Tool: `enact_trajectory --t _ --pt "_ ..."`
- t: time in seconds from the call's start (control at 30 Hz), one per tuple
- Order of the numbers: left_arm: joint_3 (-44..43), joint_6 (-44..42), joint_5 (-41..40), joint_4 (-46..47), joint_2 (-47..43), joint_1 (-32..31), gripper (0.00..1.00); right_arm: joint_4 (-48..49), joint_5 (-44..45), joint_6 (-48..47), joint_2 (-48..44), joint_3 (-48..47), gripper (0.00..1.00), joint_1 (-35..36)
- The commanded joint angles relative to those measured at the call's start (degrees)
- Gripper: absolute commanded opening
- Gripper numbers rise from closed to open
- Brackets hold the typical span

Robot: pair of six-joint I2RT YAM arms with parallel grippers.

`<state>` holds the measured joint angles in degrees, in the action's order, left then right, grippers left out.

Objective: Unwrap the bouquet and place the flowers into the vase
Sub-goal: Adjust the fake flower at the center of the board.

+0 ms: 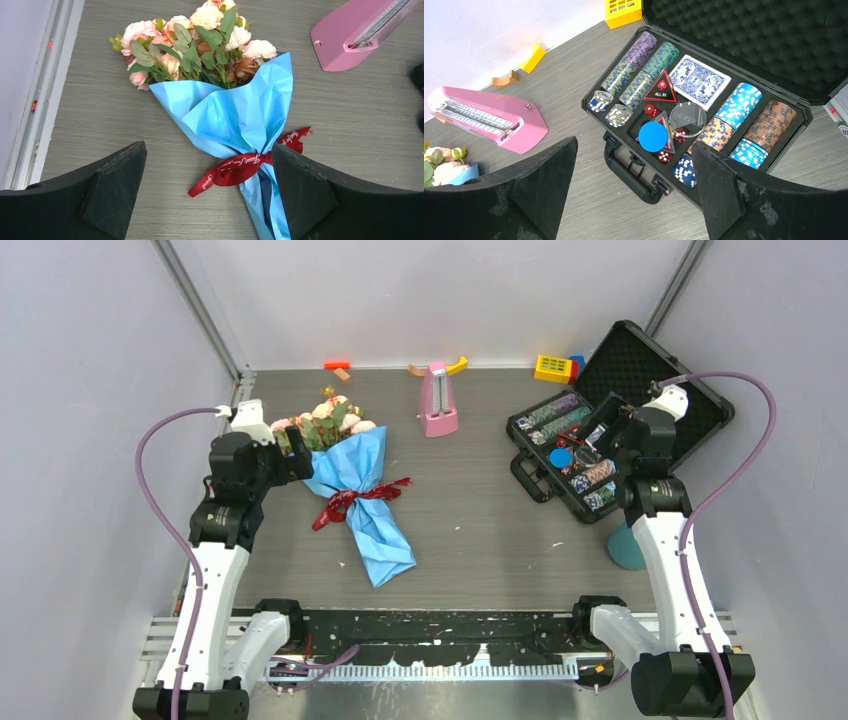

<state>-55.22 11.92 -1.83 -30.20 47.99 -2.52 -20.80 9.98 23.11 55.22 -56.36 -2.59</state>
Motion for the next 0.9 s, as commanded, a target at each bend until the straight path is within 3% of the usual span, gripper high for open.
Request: enact_trajectory --t 0.0,0.37,0.6,0.87 --pt "-0.43 0.93 1.42 3.35 -0.12 -0.19 1.0 3.15 -0.41 0.61 -0.49 -0.69 0.9 -0.05" --pt "-0.6 0.93 1.42 1.9 2.0 -0.15 1.0 3.26 -5.5 2.04 0.43 -0.88 0.91 -0.05" --pt "-1.59 2.14 5.51 0.61 6.16 -0.17 1.0 1.73 -17.74 3.66 4.06 -2.23 0.91 0.71" --pt "-2.43 4.0 10.68 0.26 10.8 -0.2 0.98 -2.84 -11.04 1.41 10.03 -4.83 0.9 15.86"
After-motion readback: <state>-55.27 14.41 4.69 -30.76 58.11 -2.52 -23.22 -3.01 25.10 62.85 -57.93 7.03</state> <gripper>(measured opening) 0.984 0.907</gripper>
